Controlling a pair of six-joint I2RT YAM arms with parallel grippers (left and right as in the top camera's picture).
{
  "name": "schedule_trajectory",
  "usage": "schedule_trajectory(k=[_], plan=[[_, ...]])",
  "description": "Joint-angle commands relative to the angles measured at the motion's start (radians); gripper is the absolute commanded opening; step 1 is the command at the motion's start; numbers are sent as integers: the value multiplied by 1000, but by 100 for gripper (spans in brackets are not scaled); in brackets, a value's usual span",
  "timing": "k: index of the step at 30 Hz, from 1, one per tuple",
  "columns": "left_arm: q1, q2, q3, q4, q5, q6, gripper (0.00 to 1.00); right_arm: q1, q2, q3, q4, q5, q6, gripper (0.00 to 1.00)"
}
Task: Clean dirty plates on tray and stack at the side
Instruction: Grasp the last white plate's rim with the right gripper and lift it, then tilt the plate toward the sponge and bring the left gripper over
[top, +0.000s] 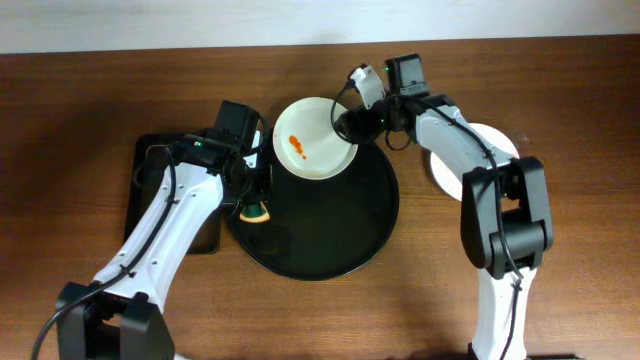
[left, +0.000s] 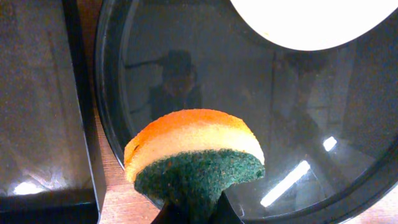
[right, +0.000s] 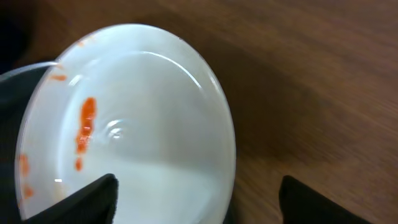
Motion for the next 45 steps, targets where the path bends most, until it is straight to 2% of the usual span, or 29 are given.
schedule_trajectory(k=[1,4,10,12,15,16,20,21,22,23,28,32,37,39,42,45], plan=[[-5,-14,18,-1,-10,11,0,-32,30,4,7,-135,-32,81],[-5,-14,18,-1,-10,11,0,-31,87,4,16,-203,-43,78],[-5,-14,18,-2,-10,11,0,-32,127,4,74,-199,-43,74],[-5,-14,18,-1,-10,11,0,-32,137,4,89,-201,-42,65],[-5,-14,18,3,-10,11,0,-34,135,4,79,-245,-43,33],[-5,-14,18,5,-10,11,0,-34,134,5,79,-257,-43,27],[-5,-14,18,5,-11,11,0,-34,117,6,78,-267,-42,24],[-5,-14,18,5,-14,11,0,-34,105,6,74,-268,-42,20],[-5,-14,18,5,-23,12,0,-34,94,6,71,-267,-42,8],[-5,-14,18,5,-37,11,0,-34,83,6,70,-267,-42,4],[-5,-14,18,10,-40,11,0,-46,-27,6,-39,-198,-43,4],[-5,-14,18,23,-39,11,0,-59,-139,6,-282,6,-40,4],[-5,-14,18,76,41,10,0,-44,-171,6,-609,288,196,4],[-5,-13,14,108,54,-9,0,-24,-185,6,-641,362,303,4],[-5,-9,2,142,55,-19,0,43,-256,6,-610,454,322,4],[-7,32,2,159,126,-19,0,146,-290,4,-621,697,416,4]])
